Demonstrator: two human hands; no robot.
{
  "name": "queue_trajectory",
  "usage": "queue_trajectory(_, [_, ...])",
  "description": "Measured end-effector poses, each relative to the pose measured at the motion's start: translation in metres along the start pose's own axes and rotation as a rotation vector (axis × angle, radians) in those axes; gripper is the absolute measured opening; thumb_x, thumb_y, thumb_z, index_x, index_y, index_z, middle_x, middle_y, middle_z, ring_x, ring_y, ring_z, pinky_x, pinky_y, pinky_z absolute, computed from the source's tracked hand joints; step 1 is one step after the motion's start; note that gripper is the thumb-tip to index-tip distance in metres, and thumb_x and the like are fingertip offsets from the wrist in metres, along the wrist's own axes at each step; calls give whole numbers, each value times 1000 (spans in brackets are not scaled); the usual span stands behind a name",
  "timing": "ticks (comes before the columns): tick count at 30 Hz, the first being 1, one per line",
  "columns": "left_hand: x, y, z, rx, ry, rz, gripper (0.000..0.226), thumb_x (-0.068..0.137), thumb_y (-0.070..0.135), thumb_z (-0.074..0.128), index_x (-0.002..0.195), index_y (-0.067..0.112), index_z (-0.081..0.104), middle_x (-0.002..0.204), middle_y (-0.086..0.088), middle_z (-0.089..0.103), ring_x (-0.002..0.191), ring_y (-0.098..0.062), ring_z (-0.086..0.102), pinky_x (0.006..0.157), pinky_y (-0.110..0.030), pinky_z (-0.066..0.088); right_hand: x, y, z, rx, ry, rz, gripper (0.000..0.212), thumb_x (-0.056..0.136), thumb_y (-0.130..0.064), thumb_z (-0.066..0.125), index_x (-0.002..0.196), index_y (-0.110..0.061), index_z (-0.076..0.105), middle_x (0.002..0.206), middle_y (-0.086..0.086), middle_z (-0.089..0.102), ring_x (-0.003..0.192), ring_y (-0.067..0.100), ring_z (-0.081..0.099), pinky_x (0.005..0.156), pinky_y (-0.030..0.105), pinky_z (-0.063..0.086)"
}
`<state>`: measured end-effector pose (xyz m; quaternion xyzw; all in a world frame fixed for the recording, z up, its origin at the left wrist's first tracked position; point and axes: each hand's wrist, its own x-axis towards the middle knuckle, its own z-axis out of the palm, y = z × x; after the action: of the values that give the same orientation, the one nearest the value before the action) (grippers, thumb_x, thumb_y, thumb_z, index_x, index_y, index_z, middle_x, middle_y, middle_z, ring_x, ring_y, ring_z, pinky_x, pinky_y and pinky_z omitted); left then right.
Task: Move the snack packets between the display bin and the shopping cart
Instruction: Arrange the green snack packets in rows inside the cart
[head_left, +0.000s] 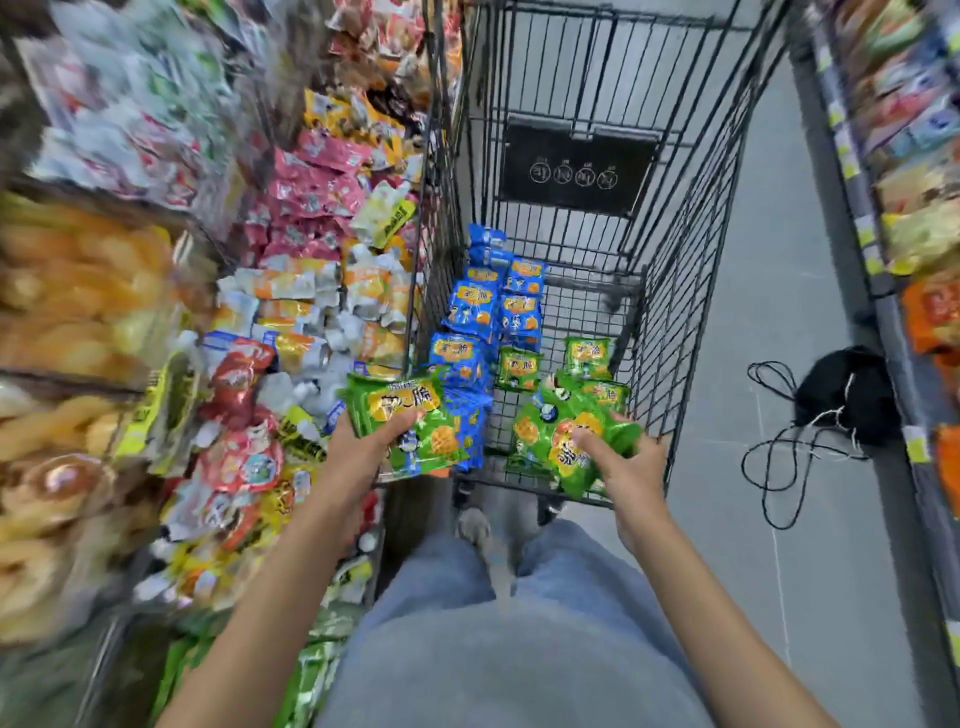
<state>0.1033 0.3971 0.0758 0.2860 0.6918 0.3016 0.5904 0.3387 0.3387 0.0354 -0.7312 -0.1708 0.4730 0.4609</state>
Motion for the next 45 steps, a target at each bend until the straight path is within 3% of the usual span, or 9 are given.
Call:
queue_trajectory(4, [-47, -37, -9, -105, 162, -62, 48, 75, 30, 76, 117, 24, 54, 112, -3, 68, 105, -26, 64, 93, -47, 48, -10, 2, -12, -56, -155, -19, 21, 75, -14, 76, 69, -18, 56, 61, -8, 58, 57, 11, 55, 62, 30, 51])
queue_trajectory(9, [-115, -86, -5, -352, 349, -72, 80, 59, 27, 83, 131, 13, 51, 123, -11, 64, 110, -28, 62, 97, -49, 47, -19, -4, -29, -117, -413, -94, 18, 76, -8, 74, 75, -16, 58, 65, -8, 63, 52, 0, 57, 48, 11, 45])
queue_trajectory(18, [-256, -189, 4, -807, 804, -67, 43, 77, 20, 71, 119, 16, 61, 98, -1, 72, 71, -9, 71, 56, -21, 54, -92, 13, 3, -321, -1008, -47, 10, 80, -3, 68, 83, -11, 64, 64, -7, 70, 56, 5, 64, 52, 21, 52])
queue_trajectory(22, [-296, -219, -6, -948, 940, -66, 46, 78, 17, 71, 121, 12, 61, 100, -3, 73, 76, -13, 71, 60, -24, 57, -139, 28, 33, -437, -1196, -42, 10, 80, -3, 68, 84, -12, 65, 88, 8, 69, 84, 25, 64, 80, 43, 51])
queue_trajectory(29, [-312, -249, -56, -1068, 1042, -47, 41, 79, 16, 70, 119, 11, 62, 105, -7, 71, 86, -18, 69, 67, -29, 58, -199, 63, 97, -616, -1340, -33, 11, 77, -13, 73, 80, -16, 62, 82, 6, 68, 71, 22, 65, 57, 34, 53])
queue_trajectory(35, [-304, -270, -127, -1119, 1067, -89, 42, 76, 23, 73, 114, 20, 57, 111, -3, 68, 103, -23, 63, 87, -37, 49, -243, 93, 160, -699, -1339, -45, 26, 79, -25, 71, 91, -5, 59, 97, 13, 58, 97, 32, 56, 99, 54, 41])
queue_trajectory(40, [-303, -282, -171, -1083, 1037, -132, 48, 68, 29, 77, 112, 22, 59, 104, 1, 71, 106, -22, 63, 93, -42, 48, -268, 116, 196, -752, -1324, -47, 29, 80, -17, 70, 68, -16, 44, 65, -9, 51, 69, 7, 52, 67, 16, 36])
queue_trajectory(42, [-302, -288, -182, -1094, 1017, -147, 61, 65, 31, 78, 121, 17, 57, 113, -4, 69, 108, -24, 63, 100, -48, 45, -272, 125, 206, -832, -1368, -43, 17, 78, -10, 72, 91, -6, 61, 85, -2, 70, 84, 9, 62, 74, 11, 46])
queue_trajectory(45, [-297, -294, -193, -1138, 1017, -197, 71, 63, 35, 79, 125, 19, 48, 120, -1, 63, 111, -22, 59, 102, -46, 42, -280, 136, 237, -955, -1368, -94, 69, 78, -3, 70, 138, 1, 35, 138, 15, 47, 113, 20, 54, 93, 21, 41])
